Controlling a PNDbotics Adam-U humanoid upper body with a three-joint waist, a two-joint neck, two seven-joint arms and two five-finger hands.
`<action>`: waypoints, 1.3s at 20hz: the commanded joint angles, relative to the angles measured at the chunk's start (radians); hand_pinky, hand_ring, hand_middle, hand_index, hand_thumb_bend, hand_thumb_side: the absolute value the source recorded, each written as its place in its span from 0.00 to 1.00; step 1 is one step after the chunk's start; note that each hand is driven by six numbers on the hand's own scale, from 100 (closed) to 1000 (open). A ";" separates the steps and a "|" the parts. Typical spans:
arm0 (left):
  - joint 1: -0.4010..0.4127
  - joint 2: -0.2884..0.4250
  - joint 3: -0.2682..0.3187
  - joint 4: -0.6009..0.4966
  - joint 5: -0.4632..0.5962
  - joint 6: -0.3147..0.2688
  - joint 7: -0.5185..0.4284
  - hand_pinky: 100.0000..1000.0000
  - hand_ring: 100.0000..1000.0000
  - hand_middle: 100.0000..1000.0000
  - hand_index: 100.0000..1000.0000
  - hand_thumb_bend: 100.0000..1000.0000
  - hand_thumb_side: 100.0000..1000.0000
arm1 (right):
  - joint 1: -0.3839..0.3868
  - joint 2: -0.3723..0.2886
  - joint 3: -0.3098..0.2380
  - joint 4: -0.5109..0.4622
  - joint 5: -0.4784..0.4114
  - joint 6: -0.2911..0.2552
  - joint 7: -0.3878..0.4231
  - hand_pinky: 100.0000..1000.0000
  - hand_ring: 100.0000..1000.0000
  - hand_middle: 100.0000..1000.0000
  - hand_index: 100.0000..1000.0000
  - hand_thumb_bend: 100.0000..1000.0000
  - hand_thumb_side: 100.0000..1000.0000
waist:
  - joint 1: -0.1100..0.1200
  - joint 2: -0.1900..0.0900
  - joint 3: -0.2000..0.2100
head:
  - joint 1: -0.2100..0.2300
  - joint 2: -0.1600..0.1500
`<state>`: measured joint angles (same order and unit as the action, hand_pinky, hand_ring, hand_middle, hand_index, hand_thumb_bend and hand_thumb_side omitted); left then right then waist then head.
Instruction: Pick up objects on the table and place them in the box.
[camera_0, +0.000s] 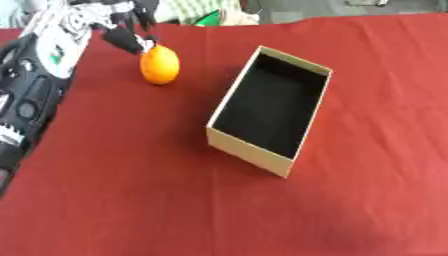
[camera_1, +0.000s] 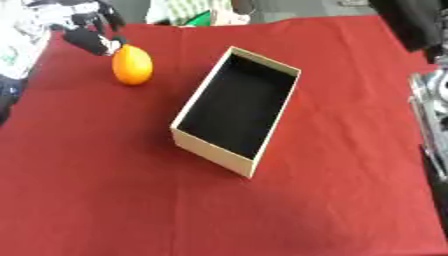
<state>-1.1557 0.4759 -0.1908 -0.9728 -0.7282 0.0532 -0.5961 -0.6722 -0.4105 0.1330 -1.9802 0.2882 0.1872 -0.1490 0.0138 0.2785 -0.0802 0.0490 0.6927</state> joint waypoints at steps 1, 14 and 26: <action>-0.035 0.020 -0.015 -0.079 0.005 -0.010 0.011 0.27 0.58 0.66 0.80 0.00 0.23 | -0.013 -0.011 -0.006 -0.020 -0.003 0.002 -0.002 0.92 0.77 0.73 0.91 0.00 0.73 | 0.000 -0.024 0.001 | -0.007 -0.008; -0.040 0.014 -0.051 -0.144 -0.262 -0.041 -0.097 0.67 0.88 0.81 0.83 0.79 0.37 | -0.014 -0.006 -0.003 -0.020 -0.006 -0.004 0.005 0.92 0.77 0.72 0.91 0.00 0.73 | 0.002 -0.022 -0.002 | -0.004 -0.008; -0.038 -0.038 -0.018 0.034 -0.347 -0.079 -0.084 0.62 0.84 0.80 0.84 0.54 0.26 | -0.013 -0.004 -0.003 -0.020 -0.013 -0.004 0.011 0.92 0.77 0.72 0.91 0.00 0.74 | 0.001 -0.016 -0.011 | 0.001 -0.011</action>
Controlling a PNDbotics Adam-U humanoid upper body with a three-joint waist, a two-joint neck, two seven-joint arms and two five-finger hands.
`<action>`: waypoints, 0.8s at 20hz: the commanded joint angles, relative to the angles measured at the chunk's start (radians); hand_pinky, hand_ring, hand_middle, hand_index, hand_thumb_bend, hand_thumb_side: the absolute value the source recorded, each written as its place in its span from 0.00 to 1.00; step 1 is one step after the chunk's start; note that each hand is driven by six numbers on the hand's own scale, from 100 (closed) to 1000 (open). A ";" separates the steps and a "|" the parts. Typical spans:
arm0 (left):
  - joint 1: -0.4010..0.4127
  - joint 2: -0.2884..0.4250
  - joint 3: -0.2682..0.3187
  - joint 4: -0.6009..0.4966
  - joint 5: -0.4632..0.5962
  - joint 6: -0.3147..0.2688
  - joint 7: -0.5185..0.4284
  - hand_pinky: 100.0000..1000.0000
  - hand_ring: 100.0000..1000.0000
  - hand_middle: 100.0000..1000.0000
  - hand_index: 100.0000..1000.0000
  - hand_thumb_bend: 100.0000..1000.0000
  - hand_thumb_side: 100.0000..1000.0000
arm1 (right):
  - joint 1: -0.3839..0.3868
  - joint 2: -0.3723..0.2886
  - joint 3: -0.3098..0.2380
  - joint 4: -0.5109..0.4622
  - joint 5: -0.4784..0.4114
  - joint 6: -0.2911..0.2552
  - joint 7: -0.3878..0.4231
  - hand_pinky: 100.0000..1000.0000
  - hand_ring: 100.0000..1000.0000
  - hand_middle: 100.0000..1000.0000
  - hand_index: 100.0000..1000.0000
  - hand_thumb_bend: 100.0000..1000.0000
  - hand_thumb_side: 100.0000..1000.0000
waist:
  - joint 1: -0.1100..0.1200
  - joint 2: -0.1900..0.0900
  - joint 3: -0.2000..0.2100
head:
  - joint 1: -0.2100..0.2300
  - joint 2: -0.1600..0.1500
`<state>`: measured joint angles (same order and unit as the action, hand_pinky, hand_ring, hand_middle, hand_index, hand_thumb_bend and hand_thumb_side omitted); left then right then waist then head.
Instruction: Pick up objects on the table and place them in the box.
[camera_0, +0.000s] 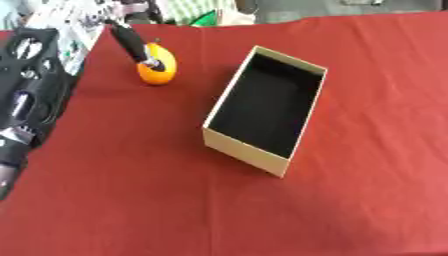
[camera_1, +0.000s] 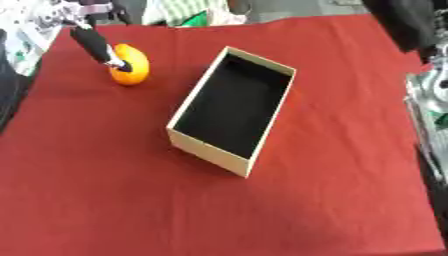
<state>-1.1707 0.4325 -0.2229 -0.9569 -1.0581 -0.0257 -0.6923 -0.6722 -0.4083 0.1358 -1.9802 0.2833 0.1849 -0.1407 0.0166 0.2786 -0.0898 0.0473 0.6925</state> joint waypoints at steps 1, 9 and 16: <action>-0.023 0.001 0.016 0.030 -0.025 0.000 0.018 0.62 0.84 0.80 0.84 0.53 0.25 | -0.014 -0.005 -0.006 -0.020 -0.008 -0.002 0.003 0.92 0.77 0.72 0.91 0.00 0.74 | -0.002 -0.016 -0.002 | 0.004 -0.012; -0.024 -0.031 0.051 0.110 -0.130 0.025 0.106 0.62 0.85 0.81 0.84 0.52 0.24 | -0.015 -0.003 -0.006 -0.020 -0.015 -0.002 0.002 0.92 0.77 0.72 0.91 0.00 0.74 | -0.007 -0.008 -0.010 | 0.009 -0.023; -0.023 -0.047 0.070 0.134 -0.124 0.031 0.147 0.42 0.73 0.74 0.80 0.00 0.17 | -0.014 -0.004 -0.005 -0.020 -0.020 0.002 0.007 0.92 0.77 0.72 0.91 0.00 0.75 | -0.010 -0.004 -0.010 | 0.010 -0.021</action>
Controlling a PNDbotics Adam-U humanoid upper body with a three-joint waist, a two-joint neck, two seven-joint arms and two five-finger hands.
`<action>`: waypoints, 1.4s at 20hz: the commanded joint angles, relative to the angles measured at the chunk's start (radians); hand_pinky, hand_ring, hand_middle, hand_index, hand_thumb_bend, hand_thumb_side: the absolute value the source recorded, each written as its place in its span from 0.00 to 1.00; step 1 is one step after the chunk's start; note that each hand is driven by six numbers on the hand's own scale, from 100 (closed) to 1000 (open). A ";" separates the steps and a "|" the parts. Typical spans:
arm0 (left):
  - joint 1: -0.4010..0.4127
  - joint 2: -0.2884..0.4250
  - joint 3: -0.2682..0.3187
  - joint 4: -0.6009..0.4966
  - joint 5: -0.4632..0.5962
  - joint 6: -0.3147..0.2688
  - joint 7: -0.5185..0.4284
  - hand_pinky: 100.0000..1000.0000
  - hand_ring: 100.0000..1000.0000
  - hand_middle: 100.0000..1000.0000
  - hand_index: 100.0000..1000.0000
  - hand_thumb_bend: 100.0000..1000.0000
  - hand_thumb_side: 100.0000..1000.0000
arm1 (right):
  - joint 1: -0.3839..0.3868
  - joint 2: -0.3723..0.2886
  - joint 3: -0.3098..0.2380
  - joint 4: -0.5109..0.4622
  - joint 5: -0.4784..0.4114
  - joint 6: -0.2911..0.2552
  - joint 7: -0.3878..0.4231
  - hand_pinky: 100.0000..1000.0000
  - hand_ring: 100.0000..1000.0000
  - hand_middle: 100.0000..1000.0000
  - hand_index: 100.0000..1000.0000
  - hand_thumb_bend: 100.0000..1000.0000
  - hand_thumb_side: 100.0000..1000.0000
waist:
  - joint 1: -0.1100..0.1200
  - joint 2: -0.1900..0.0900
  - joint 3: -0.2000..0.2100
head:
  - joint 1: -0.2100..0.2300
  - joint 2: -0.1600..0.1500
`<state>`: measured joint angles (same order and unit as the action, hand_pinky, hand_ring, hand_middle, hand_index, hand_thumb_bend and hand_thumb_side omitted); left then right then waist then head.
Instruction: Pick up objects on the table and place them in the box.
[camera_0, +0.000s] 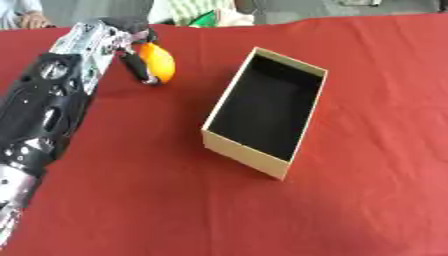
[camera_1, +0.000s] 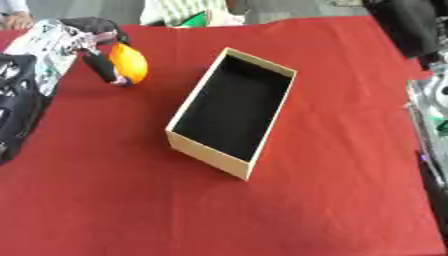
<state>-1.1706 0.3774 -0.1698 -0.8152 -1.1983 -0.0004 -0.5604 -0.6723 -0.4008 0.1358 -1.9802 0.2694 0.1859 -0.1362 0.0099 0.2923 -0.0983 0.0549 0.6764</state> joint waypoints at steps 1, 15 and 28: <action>-0.023 0.008 0.018 -0.010 0.037 0.011 0.019 0.41 0.73 0.74 0.80 0.00 0.17 | -0.013 -0.012 -0.005 -0.020 -0.007 0.002 0.003 0.92 0.77 0.72 0.91 0.00 0.75 | -0.004 -0.018 -0.001 | 0.002 -0.003; -0.043 0.031 -0.005 -0.099 0.055 0.068 0.098 0.18 0.51 0.58 0.69 0.00 0.20 | -0.005 -0.011 -0.005 -0.020 -0.011 0.005 0.001 0.92 0.78 0.72 0.91 0.00 0.75 | -0.001 -0.026 0.004 | -0.003 0.007; -0.094 -0.010 -0.098 -0.309 0.159 0.010 0.046 0.19 0.51 0.58 0.68 0.00 0.29 | -0.016 -0.007 -0.010 -0.020 0.005 -0.003 0.003 0.92 0.78 0.72 0.91 0.00 0.74 | 0.000 -0.034 0.009 | -0.004 0.015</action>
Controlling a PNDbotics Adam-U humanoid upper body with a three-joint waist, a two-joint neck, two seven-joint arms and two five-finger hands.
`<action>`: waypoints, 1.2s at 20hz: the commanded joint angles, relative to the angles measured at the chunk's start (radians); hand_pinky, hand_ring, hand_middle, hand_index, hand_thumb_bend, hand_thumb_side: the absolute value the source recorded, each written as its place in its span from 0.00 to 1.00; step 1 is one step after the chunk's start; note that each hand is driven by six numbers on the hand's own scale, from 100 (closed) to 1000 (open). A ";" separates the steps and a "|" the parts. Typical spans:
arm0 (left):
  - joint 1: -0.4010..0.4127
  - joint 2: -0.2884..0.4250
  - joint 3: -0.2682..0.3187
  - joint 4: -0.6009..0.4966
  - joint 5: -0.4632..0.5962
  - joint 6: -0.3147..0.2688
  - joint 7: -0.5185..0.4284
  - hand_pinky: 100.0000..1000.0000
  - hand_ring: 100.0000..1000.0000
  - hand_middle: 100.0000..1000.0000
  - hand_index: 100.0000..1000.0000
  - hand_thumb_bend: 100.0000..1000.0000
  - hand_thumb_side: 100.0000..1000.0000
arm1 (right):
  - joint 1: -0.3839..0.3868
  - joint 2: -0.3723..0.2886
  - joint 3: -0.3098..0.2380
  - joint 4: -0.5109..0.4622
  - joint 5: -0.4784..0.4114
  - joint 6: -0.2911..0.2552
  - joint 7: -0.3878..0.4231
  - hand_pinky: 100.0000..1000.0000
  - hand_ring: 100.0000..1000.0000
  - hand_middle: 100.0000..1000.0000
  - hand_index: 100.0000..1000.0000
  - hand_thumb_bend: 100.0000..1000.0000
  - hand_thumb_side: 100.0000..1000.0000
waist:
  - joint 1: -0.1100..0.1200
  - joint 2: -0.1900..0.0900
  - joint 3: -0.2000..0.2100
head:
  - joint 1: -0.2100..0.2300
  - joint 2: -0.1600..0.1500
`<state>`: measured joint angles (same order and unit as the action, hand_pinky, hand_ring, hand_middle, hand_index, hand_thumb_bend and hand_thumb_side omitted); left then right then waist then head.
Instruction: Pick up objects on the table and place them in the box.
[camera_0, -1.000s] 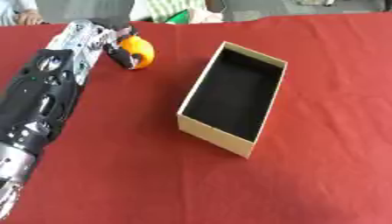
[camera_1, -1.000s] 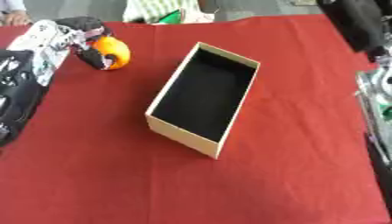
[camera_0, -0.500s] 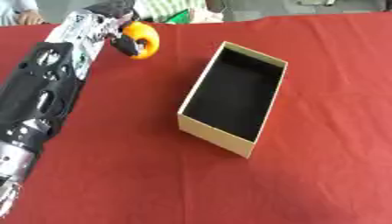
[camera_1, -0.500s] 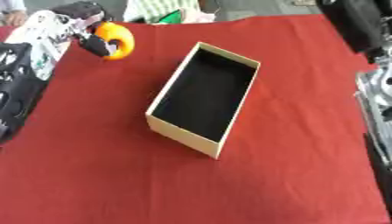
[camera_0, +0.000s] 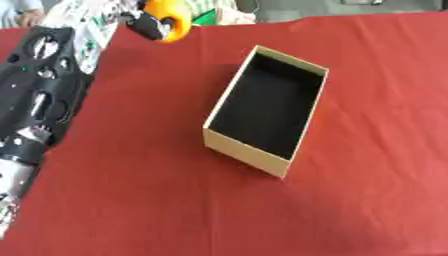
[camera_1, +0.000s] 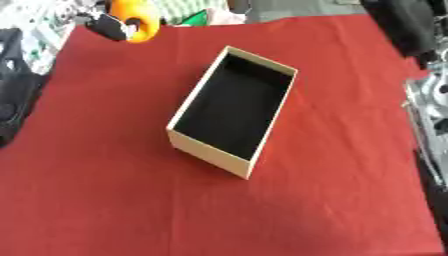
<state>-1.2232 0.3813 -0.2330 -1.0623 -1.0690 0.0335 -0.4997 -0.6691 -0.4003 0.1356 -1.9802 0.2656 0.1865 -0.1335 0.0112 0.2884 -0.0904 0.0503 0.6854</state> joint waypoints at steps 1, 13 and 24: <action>-0.046 -0.029 -0.058 -0.086 0.044 -0.038 -0.026 0.19 0.51 0.58 0.68 0.00 0.22 | -0.022 -0.006 -0.011 -0.020 0.012 -0.005 0.000 0.92 0.78 0.72 0.91 0.00 0.73 | -0.002 -0.030 0.003 | 0.000 0.005; 0.020 -0.109 -0.235 -0.264 0.084 -0.097 -0.105 0.20 0.52 0.58 0.68 0.00 0.21 | -0.027 -0.007 -0.024 -0.020 0.026 -0.009 -0.011 0.92 0.78 0.72 0.91 0.00 0.72 | -0.006 -0.030 0.009 | 0.003 0.008; 0.073 -0.154 -0.268 -0.215 0.049 -0.097 -0.103 0.20 0.53 0.58 0.68 0.00 0.21 | -0.018 -0.004 -0.027 -0.020 0.021 -0.014 -0.020 0.92 0.78 0.72 0.91 0.00 0.72 | -0.007 -0.028 0.006 | 0.009 0.008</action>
<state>-1.1327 0.2310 -0.4999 -1.2736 -1.0137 -0.0601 -0.6033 -0.6769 -0.3929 0.1185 -1.9802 0.2844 0.1739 -0.1489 0.0078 0.2830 -0.0828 0.0558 0.6863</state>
